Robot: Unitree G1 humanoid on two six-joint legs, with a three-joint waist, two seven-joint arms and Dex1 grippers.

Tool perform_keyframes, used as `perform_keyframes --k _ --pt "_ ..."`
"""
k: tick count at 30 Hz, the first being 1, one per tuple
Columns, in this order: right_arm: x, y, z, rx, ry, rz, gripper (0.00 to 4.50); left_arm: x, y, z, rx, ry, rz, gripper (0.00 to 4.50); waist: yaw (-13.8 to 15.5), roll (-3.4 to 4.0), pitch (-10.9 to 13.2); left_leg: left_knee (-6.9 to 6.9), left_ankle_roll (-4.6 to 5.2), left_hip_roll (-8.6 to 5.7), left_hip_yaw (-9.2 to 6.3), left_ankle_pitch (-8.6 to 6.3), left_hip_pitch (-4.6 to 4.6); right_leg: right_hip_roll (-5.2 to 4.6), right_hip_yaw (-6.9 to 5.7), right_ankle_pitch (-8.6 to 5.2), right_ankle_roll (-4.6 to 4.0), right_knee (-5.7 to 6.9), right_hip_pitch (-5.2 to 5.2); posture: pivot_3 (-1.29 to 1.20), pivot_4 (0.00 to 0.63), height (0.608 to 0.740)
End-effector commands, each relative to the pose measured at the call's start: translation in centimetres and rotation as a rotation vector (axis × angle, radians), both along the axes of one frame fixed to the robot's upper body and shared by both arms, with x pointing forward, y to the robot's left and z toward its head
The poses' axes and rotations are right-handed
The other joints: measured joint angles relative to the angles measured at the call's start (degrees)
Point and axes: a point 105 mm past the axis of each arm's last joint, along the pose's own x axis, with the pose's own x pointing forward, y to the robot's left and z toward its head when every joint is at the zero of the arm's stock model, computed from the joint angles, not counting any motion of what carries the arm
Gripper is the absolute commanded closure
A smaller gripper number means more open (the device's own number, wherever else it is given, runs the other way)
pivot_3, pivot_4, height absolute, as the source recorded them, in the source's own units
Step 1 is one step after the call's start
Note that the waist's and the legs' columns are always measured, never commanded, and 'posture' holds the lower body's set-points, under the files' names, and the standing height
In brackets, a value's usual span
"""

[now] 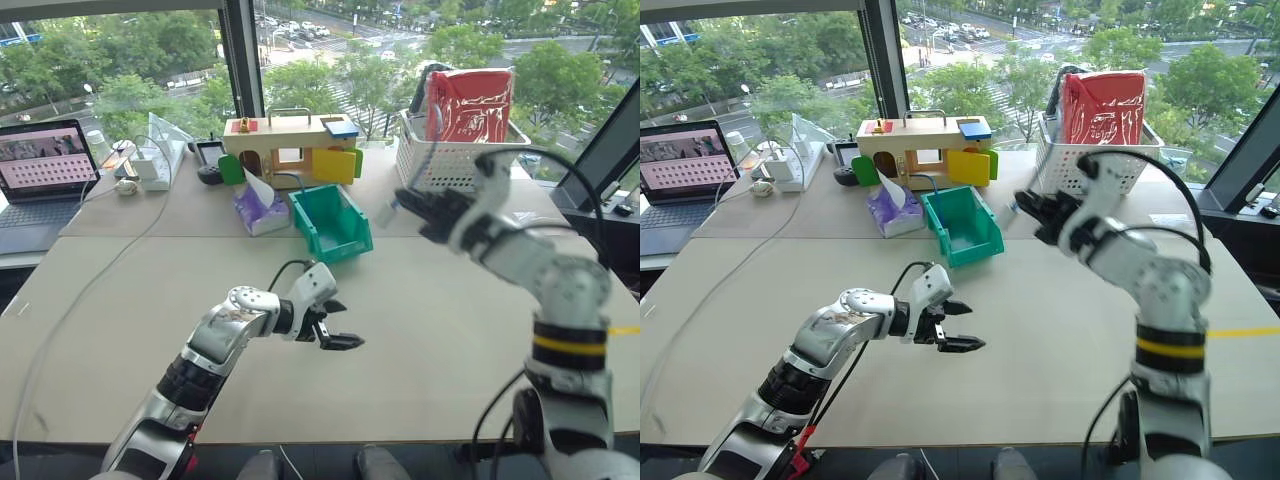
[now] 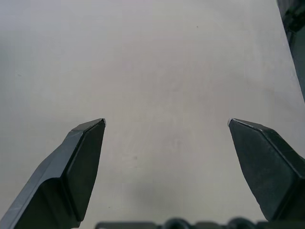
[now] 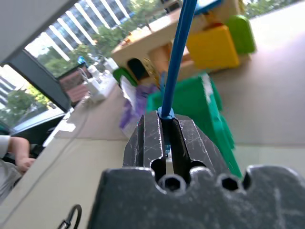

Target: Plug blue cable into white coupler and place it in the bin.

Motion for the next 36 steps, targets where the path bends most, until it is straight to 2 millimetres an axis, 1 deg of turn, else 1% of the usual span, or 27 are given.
perform_keyframes --k 1,2,4,6,7,8,10,11,13,15,17,20,21,22,24,25,26,27,28,29,31,32,34,36 --pt "2.6 2.1 -0.7 -0.199 -0.091 0.042 4.5 0.9 0.2 2.5 -0.081 -0.126 0.088 0.07 0.3 0.01 0.01 0.0 0.0 -0.01 0.0 0.0 -0.03 -0.01 0.0 0.07 -0.12 -0.02 -0.03 0.0 0.15 0.733" --pt "3.1 2.9 -1.2 -0.271 -0.116 0.075 4.5 1.1 0.5 2.9 -0.097 -0.147 0.12 0.07 0.35 0.01 0.01 0.0 0.0 -0.02 -0.06 0.0 -0.11 -0.02 -0.05 0.19 -0.32 -0.03 -0.06 0.0 0.15 0.733" --pt "4.3 3.9 -1.8 -0.322 -0.131 0.101 4.5 1.1 1.4 3.4 -0.144 -0.15 0.186 0.07 0.28 0.01 0.01 0.02 0.0 -0.08 -0.05 0.0 -0.37 -0.07 -0.06 0.22 -0.31 -0.04 -0.28 0.0 0.15 0.733" --pt "5.4 4.5 -2.8 -0.378 -0.133 0.118 3.6 0.7 2.9 3.5 -0.165 -0.157 0.233 0.0 0.12 0.01 0.01 0.05 -0.01 -0.09 0.04 0.0 -0.75 -0.11 0.05 0.39 -0.3 0.05 -0.8 0.0 0.15 0.733" --pt "5.8 4.7 -3.2 -0.411 -0.141 0.122 3.35 0.4 3.8 3.3 -0.162 -0.169 0.258 0.0 0.06 0.02 0.01 0.05 -0.01 -0.08 0.01 0.0 -0.87 -0.1 0.02 0.44 -0.33 0.07 -0.92 0.0 0.15 0.733" --pt "6.1 4.8 -3.3 -0.421 -0.148 0.12 3.01 0.1 4.7 3.1 -0.15 -0.179 0.28 0.0 -0.08 0.03 0.02 0.04 -0.01 -0.07 0.0 0.0 -0.9 -0.1 0.01 0.45 -0.36 0.12 -0.98 0.0 0.15 0.733" --pt "6.6 4.9 -2.9 -0.406 -0.164 0.115 2.36 -0.3 5.8 2.5 -0.126 -0.171 0.304 0.0 -0.05 0.07 0.08 -0.04 -0.02 -0.04 -0.01 0.0 -0.9 -0.1 0.01 0.47 -0.4 0.22 -1.03 0.0 0.15 0.733" --pt "6.6 4.9 -2.5 -0.402 -0.182 0.119 1.95 -0.5 6.6 2.5 -0.127 -0.179 0.324 0.0 -0.05 0.09 0.12 -0.03 -0.02 -0.04 -0.03 0.0 -0.92 -0.11 -0.01 0.48 -0.41 0.34 -1.07 0.0 0.15 0.733" --pt "6.4 4.8 -1.2 -0.377 -0.228 0.129 1.35 -0.8 8.3 3.0 -0.154 -0.201 0.374 0.0 -0.04 0.08 0.16 -0.03 -0.03 -0.06 -0.02 0.0 -0.93 -0.14 -0.01 0.48 -0.41 0.52 -1.09 0.0 0.15 0.733" --pt "6.1 4.2 0.2 -0.333 -0.265 0.131 0.57 -0.6 9.7 3.3 -0.16 -0.217 0.42 0.0 0.18 0.09 0.17 -0.02 -0.03 -0.06 -0.03 0.0 -0.94 -0.15 -0.03 0.48 -0.4 0.53 -1.08 0.0 0.15 0.733" --pt "5.7 3.2 1.0 -0.316 -0.288 0.132 0.09 -0.3 10.6 3.5 -0.162 -0.23 0.449 0.0 0.32 0.09 0.17 0.0 -0.07 -0.07 -0.09 0.02 -0.91 -0.15 -0.09 0.48 -0.41 0.53 -1.05 0.0 0.15 0.733" --pt "3.6 0.6 1.8 -0.32 -0.341 0.17 0.09 0.5 12.1 4.5 -0.173 -0.323 0.511 0.0 0.57 0.1 0.17 0.04 -0.1 -0.09 -0.12 0.04 -0.89 -0.15 -0.14 0.47 -0.41 0.5 -0.99 0.0 0.15 0.733" --pt "2.6 -0.3 1.7 -0.331 -0.357 0.191 0.09 0.7 12.6 5.0 -0.182 -0.367 0.528 0.0 0.7 0.1 0.17 0.07 -0.1 -0.09 -0.17 0.04 -0.87 -0.15 -0.2 0.47 -0.4 0.48 -0.94 0.0 0.15 0.733" --pt "1.9 -0.8 1.6 -0.341 -0.365 0.206 0.09 0.7 13.0 5.3 -0.188 -0.397 0.537 0.0 0.85 0.1 0.17 0.07 -0.1 -0.09 -0.17 0.04 -0.88 -0.15 -0.21 0.47 -0.4 0.46 -0.91 0.0 0.15 0.733" --pt "-0.6 -3.1 -0.1 -0.425 -0.373 0.238 0.09 0.5 14.1 5.3 -0.199 -0.406 0.54 0.0 0.84 0.1 0.17 0.07 -0.1 -0.07 -0.15 0.04 -0.87 -0.16 -0.21 0.47 -0.41 0.46 -0.91 0.0 0.15 0.733" --pt "-1.9 -4.3 -1.6 -0.48 -0.369 0.234 0.09 0.5 14.9 5.2 -0.193 -0.411 0.548 0.0 0.92 0.09 0.17 0.05 -0.09 -0.08 -0.15 0.04 -0.89 -0.16 -0.21 0.47 -0.41 0.46 -0.91 0.0 0.15 0.733" --pt "-2.8 -5.5 -3.7 -0.539 -0.324 0.209 0.09 0.5 15.4 5.2 -0.196 -0.411 0.551 0.0 1.04 0.1 0.17 0.05 -0.08 -0.06 -0.19 0.03 -0.89 -0.15 -0.25 0.47 -0.42 0.45 -0.9 0.0 0.15 0.733" --pt "-3.4 -6.2 -5.0 -0.574 -0.291 0.189 0.09 0.5 15.7 5.1 -0.197 -0.413 0.552 0.0 0.98 0.12 0.16 0.03 -0.05 -0.06 -0.2 0.01 -0.86 -0.15 -0.28 0.46 -0.42 0.32 -0.88 0.0 0.15 0.733" --pt "-4.2 -6.8 -7.1 -0.672 -0.279 0.169 0.09 0.5 16.0 5.0 -0.21 -0.402 0.566 0.0 0.77 0.12 0.16 0.01 -0.05 -0.05 -0.12 0.0 -0.85 -0.15 -0.23 0.45 -0.43 0.09 -0.88 0.0 0.15 0.733" --pt "-4.9 -7.4 -9.7 -0.668 -0.234 0.116 0.09 0.7 16.2 4.6 -0.21 -0.399 0.573 0.0 0.56 0.12 0.16 0.01 -0.05 -0.03 -0.11 0.0 -0.84 -0.14 -0.23 0.45 -0.43 0.1 -0.87 0.0 0.15 0.733" --pt "-6.1 -8.3 -13.0 -0.65 -0.187 0.037 0.09 1.0 16.5 3.8 -0.201 -0.395 0.596 0.0 0.36 0.08 0.14 0.02 -0.06 -0.01 -0.06 0.01 -0.77 -0.13 -0.19 0.45 -0.42 0.1 -0.77 0.0 0.15 0.733" --pt "-6.4 -9.2 -14.3 -0.62 -0.161 -0.004 0.09 1.1 16.7 3.2 -0.198 -0.389 0.611 0.0 0.2 0.07 0.14 0.03 -0.06 -0.01 -0.04 0.01 -0.69 -0.12 -0.17 0.46 -0.43 0.11 -0.71 0.0 0.15 0.733" --pt "-7.0 -10.5 -15.5 -0.524 -0.154 -0.044 0.09 1.4 17.3 1.7 -0.177 -0.383 0.653 0.0 -0.19 0.12 0.17 0.04 -0.08 -0.03 0.16 0.03 -0.54 -0.11 0.04 0.47 -0.42 0.18 -0.71 0.0 0.15 0.733" --pt "-6.9 -11.3 -15.2 -0.479 -0.175 -0.108 0.09 1.5 17.7 0.7 -0.153 -0.379 0.663 0.0 -0.56 0.12 0.18 0.07 -0.12 -0.02 0.32 0.11 -0.4 -0.12 0.18 0.53 -0.35 0.17 -0.66 0.0 0.15 0.733"
